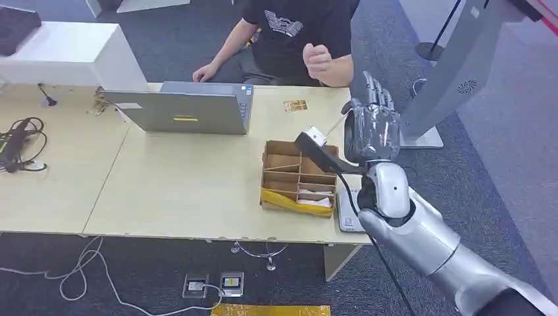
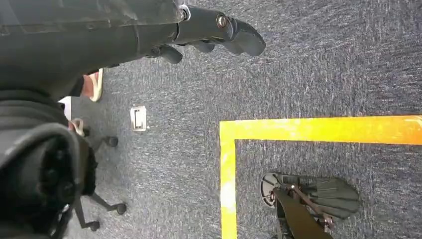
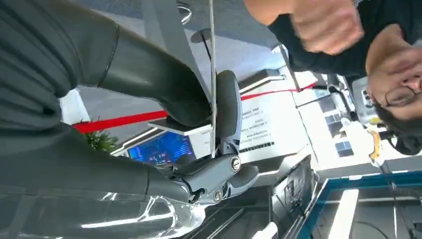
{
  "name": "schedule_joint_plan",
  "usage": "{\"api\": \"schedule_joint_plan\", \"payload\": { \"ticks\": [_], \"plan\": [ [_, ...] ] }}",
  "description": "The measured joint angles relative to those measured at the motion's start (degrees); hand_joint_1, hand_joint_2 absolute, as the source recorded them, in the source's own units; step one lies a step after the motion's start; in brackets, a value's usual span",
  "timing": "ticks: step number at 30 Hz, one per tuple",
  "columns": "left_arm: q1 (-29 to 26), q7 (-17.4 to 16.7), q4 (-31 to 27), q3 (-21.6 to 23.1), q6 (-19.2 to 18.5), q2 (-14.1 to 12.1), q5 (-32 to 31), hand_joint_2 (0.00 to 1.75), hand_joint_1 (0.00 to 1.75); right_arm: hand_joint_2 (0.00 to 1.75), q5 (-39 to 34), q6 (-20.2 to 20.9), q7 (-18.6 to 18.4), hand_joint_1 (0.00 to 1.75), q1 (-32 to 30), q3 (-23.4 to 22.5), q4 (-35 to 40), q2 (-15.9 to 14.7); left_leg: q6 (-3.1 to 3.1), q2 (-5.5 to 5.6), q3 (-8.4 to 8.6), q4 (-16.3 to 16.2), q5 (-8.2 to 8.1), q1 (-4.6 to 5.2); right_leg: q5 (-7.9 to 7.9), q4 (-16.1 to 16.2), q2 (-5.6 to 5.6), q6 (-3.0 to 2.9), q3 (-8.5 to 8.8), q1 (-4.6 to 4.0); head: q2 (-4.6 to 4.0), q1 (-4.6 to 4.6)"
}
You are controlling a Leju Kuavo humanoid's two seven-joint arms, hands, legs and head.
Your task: Pass the card to the sensor for recognition and then transmit it.
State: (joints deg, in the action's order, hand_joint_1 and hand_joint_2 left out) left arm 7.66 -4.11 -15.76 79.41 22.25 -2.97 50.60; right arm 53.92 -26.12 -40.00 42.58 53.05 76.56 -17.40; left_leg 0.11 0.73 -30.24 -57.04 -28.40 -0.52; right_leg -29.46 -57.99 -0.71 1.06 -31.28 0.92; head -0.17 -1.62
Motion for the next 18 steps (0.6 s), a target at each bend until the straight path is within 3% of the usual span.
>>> {"api": "schedule_joint_plan", "payload": {
  "ticks": [11, 18],
  "plan": [
    [0.0, 0.0, 0.0, 0.0, -0.13, 0.04, -0.02, 0.0, 0.0, 1.75, -0.11, -0.57, 0.0, 1.75, -0.01, -0.79, 1.88, -0.7, 0.0, 0.0, -0.01, 0.0, 0.0, 0.0, 0.0, 0.0, 0.0, 0.0, 0.01, 0.0, 0.0, -0.02],
    [0.09, 0.33, 0.0, -0.02, -0.04, 0.22, -0.31, 0.0, 0.0, 1.75, -6.84, -3.43, 0.09, 1.75, 0.02, -0.33, -0.1, -0.31, 0.0, 0.01, -0.04, 0.01, 0.0, 0.0, 0.0, 0.0, -0.01, 0.0, 0.01, 0.0, 0.0, -0.02]
  ]
}}
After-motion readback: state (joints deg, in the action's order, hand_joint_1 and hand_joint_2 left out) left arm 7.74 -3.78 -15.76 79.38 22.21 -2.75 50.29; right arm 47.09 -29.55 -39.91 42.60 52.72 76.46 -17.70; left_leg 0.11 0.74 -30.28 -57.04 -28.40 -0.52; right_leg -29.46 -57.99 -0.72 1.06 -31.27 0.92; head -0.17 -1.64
